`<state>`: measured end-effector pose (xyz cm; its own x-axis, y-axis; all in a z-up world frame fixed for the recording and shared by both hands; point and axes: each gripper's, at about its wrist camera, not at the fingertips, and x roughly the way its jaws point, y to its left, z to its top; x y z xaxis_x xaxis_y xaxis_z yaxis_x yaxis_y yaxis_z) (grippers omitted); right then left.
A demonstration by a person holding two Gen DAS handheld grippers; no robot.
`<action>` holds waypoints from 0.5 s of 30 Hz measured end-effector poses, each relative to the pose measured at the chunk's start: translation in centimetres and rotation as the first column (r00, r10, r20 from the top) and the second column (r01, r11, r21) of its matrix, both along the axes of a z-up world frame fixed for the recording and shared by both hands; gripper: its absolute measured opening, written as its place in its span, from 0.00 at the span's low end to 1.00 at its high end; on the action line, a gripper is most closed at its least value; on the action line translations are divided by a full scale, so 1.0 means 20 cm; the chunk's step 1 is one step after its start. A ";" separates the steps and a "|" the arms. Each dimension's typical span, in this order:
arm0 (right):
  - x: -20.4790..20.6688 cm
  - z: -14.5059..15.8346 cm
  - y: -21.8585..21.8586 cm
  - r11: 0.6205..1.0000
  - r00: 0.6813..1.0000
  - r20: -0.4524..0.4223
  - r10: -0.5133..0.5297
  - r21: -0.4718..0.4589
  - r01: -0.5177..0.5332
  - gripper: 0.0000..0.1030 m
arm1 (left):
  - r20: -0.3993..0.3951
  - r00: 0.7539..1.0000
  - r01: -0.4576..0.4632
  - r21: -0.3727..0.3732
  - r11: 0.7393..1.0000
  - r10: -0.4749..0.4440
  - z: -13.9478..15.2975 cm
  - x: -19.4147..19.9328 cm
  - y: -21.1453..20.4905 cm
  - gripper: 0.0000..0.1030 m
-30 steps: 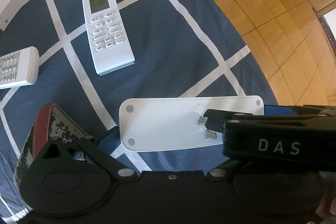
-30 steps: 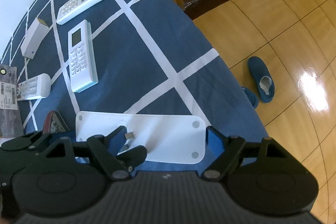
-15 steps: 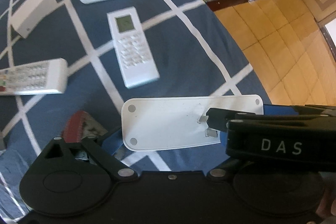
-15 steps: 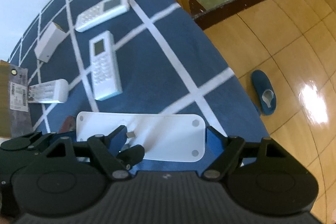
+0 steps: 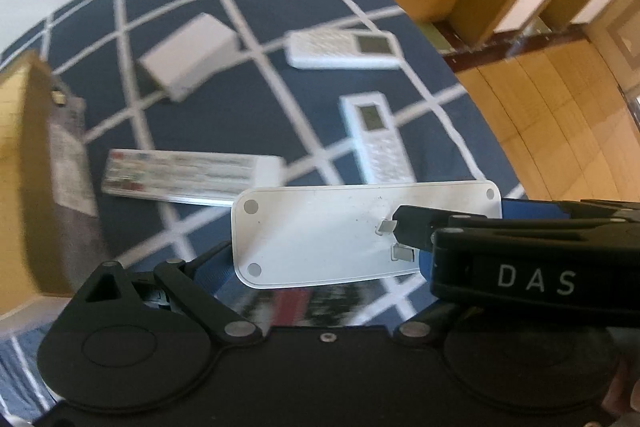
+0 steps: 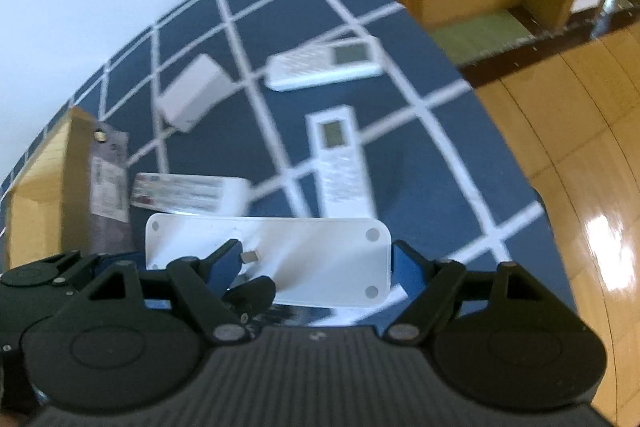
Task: Organize objects
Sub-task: 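Carry the power strip with the right gripper over the cardboard box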
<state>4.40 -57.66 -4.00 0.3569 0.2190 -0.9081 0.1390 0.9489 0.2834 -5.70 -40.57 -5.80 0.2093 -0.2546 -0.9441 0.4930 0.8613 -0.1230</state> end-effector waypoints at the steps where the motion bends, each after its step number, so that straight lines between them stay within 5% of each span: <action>1: 0.01 0.02 0.05 1.000 1.000 0.007 0.010 0.001 -0.010 0.77 | 0.008 1.000 -0.010 -0.001 1.000 0.010 0.02 0.02 0.05 0.94; 15: 0.14 0.24 0.84 0.988 0.984 0.090 0.152 0.003 -0.153 0.77 | 0.089 0.986 -0.143 -0.018 0.990 0.144 0.26 0.27 0.77 0.94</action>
